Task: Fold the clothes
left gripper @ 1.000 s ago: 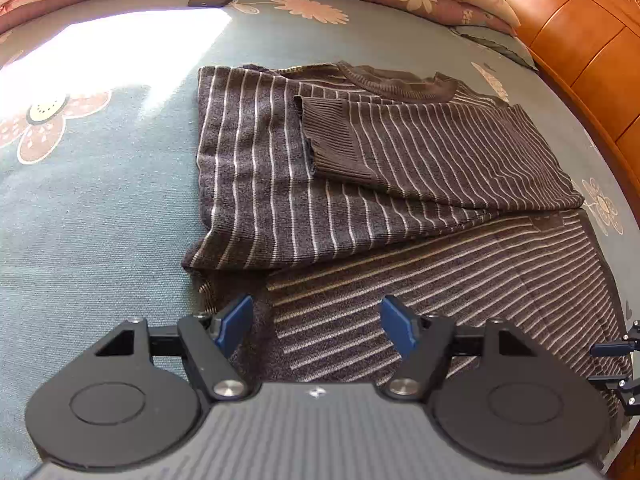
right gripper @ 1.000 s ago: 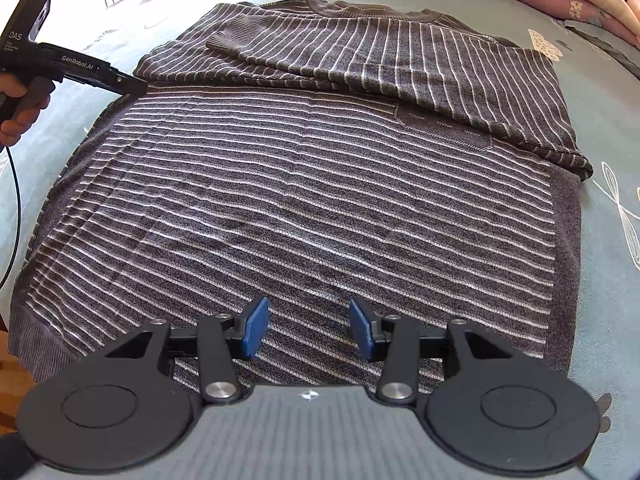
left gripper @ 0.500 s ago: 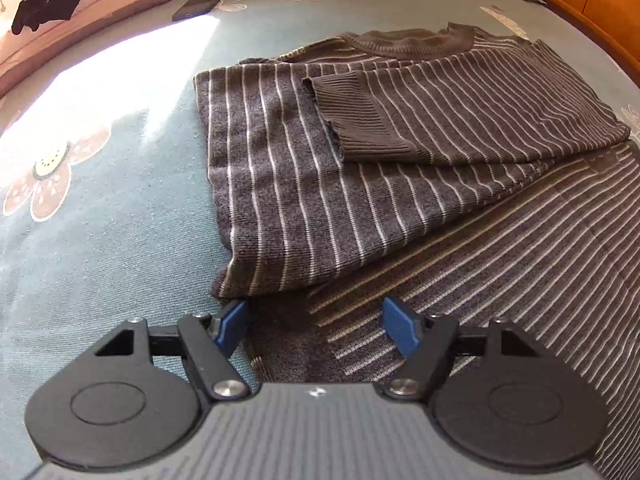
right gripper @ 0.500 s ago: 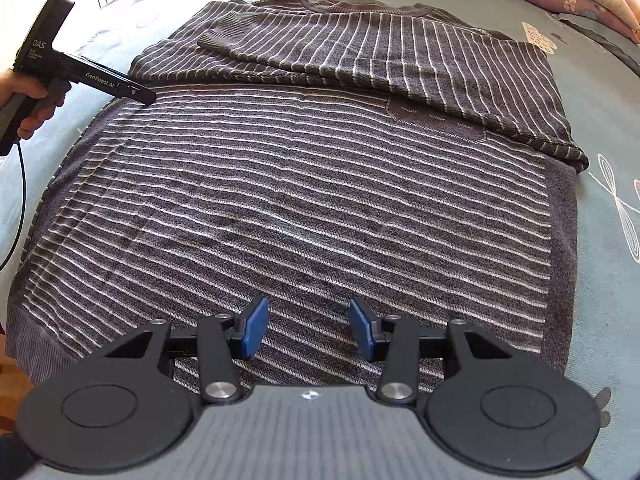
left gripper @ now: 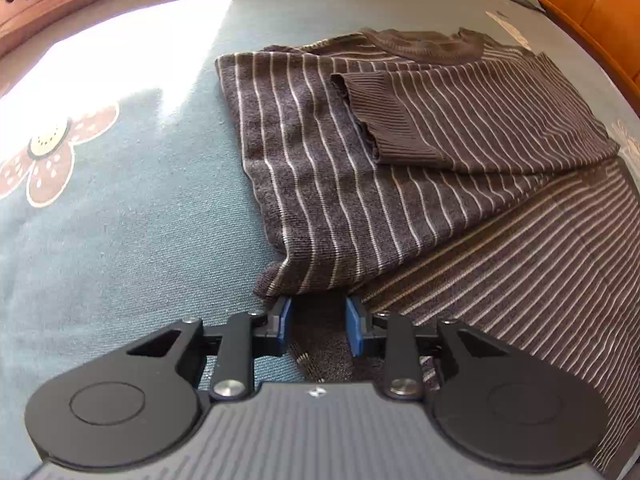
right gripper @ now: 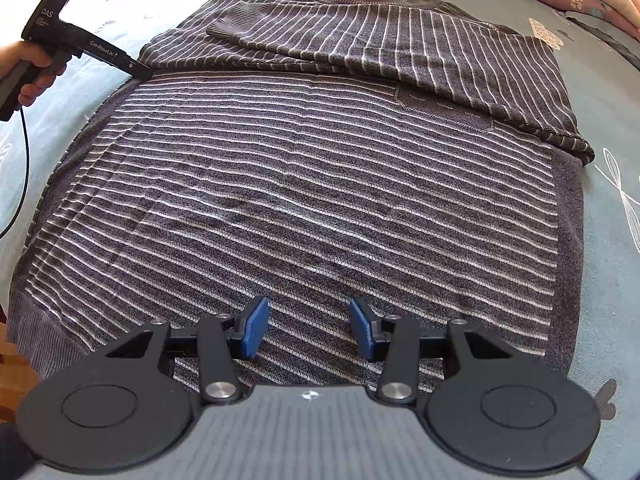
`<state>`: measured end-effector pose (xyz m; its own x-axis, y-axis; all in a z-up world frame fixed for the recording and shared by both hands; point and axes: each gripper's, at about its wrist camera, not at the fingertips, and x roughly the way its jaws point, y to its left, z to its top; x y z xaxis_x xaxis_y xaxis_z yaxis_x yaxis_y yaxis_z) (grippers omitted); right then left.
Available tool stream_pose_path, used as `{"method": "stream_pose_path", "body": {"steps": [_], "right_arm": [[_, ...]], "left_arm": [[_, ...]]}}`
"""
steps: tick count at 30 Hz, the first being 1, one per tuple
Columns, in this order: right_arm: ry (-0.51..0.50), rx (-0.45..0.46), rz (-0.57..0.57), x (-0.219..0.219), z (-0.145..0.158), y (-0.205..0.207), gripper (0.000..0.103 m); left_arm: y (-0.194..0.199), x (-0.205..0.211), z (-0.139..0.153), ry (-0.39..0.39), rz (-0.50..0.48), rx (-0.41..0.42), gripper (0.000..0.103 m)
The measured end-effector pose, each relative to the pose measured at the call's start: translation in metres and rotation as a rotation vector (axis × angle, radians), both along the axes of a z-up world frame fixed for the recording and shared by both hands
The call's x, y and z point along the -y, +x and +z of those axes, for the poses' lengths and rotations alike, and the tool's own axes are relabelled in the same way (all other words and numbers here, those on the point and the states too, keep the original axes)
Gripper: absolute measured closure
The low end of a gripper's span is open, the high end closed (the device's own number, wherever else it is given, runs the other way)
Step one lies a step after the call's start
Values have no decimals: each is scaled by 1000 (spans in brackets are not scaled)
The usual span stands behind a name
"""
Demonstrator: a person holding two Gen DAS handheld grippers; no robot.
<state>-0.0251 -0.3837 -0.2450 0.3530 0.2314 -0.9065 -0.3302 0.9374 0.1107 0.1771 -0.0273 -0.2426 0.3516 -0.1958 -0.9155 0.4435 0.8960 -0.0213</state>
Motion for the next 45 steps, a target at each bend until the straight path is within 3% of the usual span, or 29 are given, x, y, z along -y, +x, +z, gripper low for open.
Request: {"method": "stream_pose_path", "body": {"steps": [9, 20, 22, 26, 32, 34, 36, 38, 42, 45], "right_arm": [[-10, 2, 1, 2, 2, -1, 53], [-17, 14, 2, 4, 3, -2, 53], [-22, 27, 8, 4, 6, -2, 53], [-29, 53, 15, 4, 12, -2, 53], [-38, 63, 20, 5, 10, 4, 49], [-52, 61, 24, 7, 8, 2, 49], [-65, 44, 23, 10, 4, 0, 49], [-74, 35, 14, 15, 2, -3, 49], [-63, 54, 0, 23, 9, -9, 49], [-64, 50, -13, 30, 10, -12, 49]], "left_arm": [[-32, 23, -1, 220, -305, 126, 74], [-62, 27, 6, 354, -393, 197, 71], [-66, 32, 16, 342, -360, 203, 68], [-83, 51, 34, 237, -349, 232, 56], [-96, 58, 5, 139, -261, 75, 55], [-93, 47, 3, 98, -182, 63, 41], [-89, 37, 6, 54, -97, 24, 41], [-93, 39, 15, 73, -77, 36, 42], [-118, 64, 37, 41, -183, 97, 41], [-144, 90, 36, 25, -289, 117, 40]]}}
